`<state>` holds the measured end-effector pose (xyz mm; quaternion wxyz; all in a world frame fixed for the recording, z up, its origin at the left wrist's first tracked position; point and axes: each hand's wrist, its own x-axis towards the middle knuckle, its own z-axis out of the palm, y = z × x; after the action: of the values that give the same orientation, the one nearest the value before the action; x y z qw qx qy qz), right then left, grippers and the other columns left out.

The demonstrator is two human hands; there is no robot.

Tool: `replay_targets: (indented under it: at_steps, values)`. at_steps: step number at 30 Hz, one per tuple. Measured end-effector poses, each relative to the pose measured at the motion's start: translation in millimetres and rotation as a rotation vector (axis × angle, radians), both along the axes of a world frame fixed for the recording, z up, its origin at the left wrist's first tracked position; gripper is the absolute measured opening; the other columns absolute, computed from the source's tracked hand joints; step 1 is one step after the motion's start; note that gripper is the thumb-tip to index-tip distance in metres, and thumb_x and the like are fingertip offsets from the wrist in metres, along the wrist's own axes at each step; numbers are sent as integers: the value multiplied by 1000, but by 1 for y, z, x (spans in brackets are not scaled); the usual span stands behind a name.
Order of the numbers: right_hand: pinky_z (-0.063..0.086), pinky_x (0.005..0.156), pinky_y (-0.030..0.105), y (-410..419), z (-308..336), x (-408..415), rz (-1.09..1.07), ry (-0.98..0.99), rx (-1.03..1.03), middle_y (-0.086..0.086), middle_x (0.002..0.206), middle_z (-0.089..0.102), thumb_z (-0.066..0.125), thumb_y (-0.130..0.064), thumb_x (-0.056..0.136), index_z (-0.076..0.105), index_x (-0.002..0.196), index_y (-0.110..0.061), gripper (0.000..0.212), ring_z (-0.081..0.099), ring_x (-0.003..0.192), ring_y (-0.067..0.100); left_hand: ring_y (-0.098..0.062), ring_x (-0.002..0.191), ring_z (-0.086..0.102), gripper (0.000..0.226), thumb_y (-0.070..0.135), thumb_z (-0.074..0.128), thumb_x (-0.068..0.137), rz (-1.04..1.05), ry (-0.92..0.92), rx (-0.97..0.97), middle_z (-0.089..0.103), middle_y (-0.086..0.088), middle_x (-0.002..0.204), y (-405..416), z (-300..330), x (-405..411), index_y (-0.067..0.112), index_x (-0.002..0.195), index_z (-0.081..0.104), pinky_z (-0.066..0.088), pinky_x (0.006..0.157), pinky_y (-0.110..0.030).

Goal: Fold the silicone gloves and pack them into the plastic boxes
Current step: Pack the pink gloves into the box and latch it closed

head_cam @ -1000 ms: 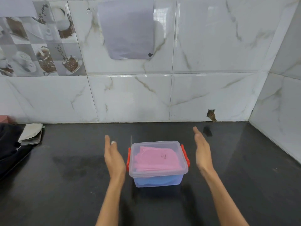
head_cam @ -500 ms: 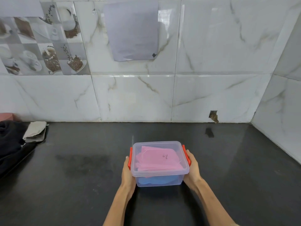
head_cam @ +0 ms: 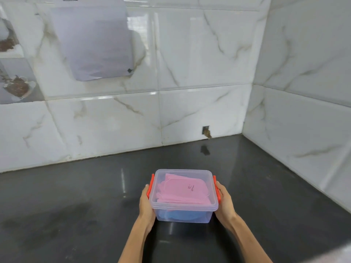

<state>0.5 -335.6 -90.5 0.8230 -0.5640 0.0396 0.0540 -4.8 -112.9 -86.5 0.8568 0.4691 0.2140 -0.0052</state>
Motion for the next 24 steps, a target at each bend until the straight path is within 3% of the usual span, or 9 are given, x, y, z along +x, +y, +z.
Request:
replay_targets:
  at_steps: [2,5,8,12,15,19,22,24]
  values:
    - [54,80,33,-21,0,-10,-52,-8,-76,6,102,74,44,-52,88,73,101,-23,43,70,94,21,-24,65,69,45,48,44,92,-23,52,22,72,-4,63,-17,-2,10,20,73,73,55,59,-33]
    - [50,91,40,-51,-7,-24,-97,16,-157,7,112,71,39,-48,94,65,114,-20,44,65,107,27,-24,66,63,41,50,45,89,-17,121,56,69,-3,58,-44,-6,24,17,77,66,49,59,-32]
    - [46,100,43,-71,-12,-40,-128,42,-212,0,122,66,35,-54,94,57,125,-31,44,59,116,23,-24,76,62,45,50,36,93,63,133,74,67,-5,78,-70,-5,31,15,89,64,49,64,-32]
    - [48,90,29,-79,-10,-59,-96,23,-265,-8,127,57,44,-65,82,48,125,-35,52,57,116,10,-24,93,58,56,51,25,95,151,99,135,63,-6,102,-95,0,26,16,119,61,45,81,-33]
    - [45,102,34,-77,-13,-69,-63,4,-322,-8,125,54,54,-66,75,42,123,-30,61,55,117,8,-22,94,60,56,57,24,93,96,66,193,65,-3,106,-105,-3,15,20,119,59,48,80,-34]
    - [49,98,34,-68,-14,-78,-54,-6,-367,1,118,58,64,-58,67,41,114,-24,62,57,111,18,-28,106,62,41,45,36,96,-5,-83,249,65,-9,118,-111,-10,0,24,129,50,50,93,-52]
    - [48,100,35,-63,-12,-81,-55,-8,-359,2,118,58,69,-47,66,40,109,-20,59,57,112,16,-28,115,58,47,44,39,97,-119,-150,222,59,-6,129,-117,-17,-16,30,142,35,46,100,-55]
    - [53,94,31,-62,-11,-83,-67,-8,-310,4,123,57,71,-34,69,40,110,-17,54,57,114,16,-27,117,58,47,42,40,96,-183,-180,208,59,-5,130,-121,-20,-26,30,142,36,46,100,-55]
